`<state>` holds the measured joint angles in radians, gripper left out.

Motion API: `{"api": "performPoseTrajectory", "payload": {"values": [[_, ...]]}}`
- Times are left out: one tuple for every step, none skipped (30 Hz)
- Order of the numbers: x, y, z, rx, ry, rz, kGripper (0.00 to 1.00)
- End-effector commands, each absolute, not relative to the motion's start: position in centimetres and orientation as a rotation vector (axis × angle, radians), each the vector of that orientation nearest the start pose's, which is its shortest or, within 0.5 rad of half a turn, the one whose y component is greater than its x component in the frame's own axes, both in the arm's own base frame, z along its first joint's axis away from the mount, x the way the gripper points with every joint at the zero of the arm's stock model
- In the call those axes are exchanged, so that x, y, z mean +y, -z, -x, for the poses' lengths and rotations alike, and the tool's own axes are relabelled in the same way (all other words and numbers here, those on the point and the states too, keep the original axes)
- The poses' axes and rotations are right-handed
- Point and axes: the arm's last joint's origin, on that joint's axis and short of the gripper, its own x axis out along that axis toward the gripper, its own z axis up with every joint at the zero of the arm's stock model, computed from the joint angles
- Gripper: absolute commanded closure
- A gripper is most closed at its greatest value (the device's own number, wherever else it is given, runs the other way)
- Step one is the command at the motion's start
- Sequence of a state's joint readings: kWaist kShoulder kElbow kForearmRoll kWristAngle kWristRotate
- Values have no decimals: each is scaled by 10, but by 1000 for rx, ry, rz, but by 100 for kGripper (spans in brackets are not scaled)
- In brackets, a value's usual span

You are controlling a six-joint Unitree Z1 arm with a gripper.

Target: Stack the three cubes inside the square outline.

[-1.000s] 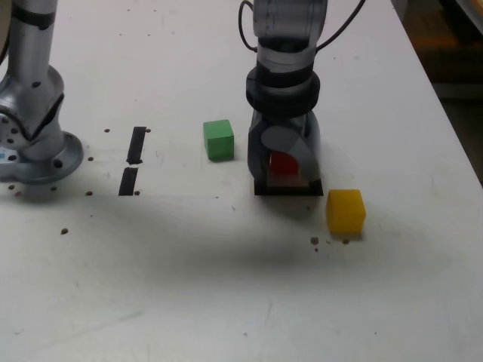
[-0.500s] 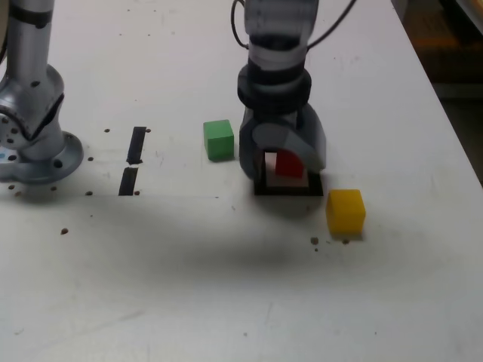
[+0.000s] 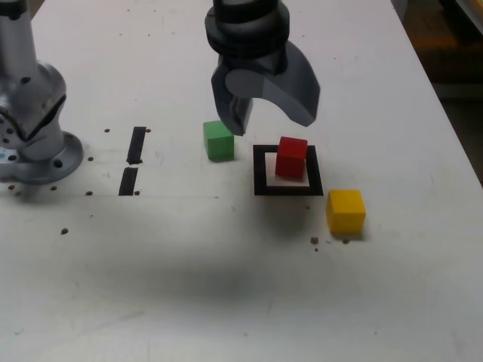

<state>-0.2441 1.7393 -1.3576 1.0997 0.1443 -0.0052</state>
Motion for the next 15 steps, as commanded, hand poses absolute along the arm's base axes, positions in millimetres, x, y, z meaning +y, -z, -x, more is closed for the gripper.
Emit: {"api": "performPoseTrajectory", "payload": {"values": [[-70, -309, -286, 1430, 92, -278, 2], [-74, -311, -287, 1420, 103, -277, 2], [-78, -313, -288, 1411, 114, -277, 2], [-82, -315, -290, 1403, 124, -275, 2], [-87, -316, -292, 1397, 134, -274, 2], [-91, -317, -294, 1393, 143, -272, 2], [-94, -317, -296, 1390, 151, -271, 2], [-98, -317, -298, 1391, 158, -269, 2], [-101, -316, -300, 1393, 163, -265, 2], [-103, -315, -302, 1398, 168, -262, 2], [-106, -314, -304, 1405, 173, -259, 2], [-108, -314, -307, 1412, 177, -256, 3], [-109, -313, -309, 1421, 180, -253, 3], [-111, -313, -312, 1430, 184, -251, 3], [-114, -312, -315, 1443, 189, -250, 3]]}}
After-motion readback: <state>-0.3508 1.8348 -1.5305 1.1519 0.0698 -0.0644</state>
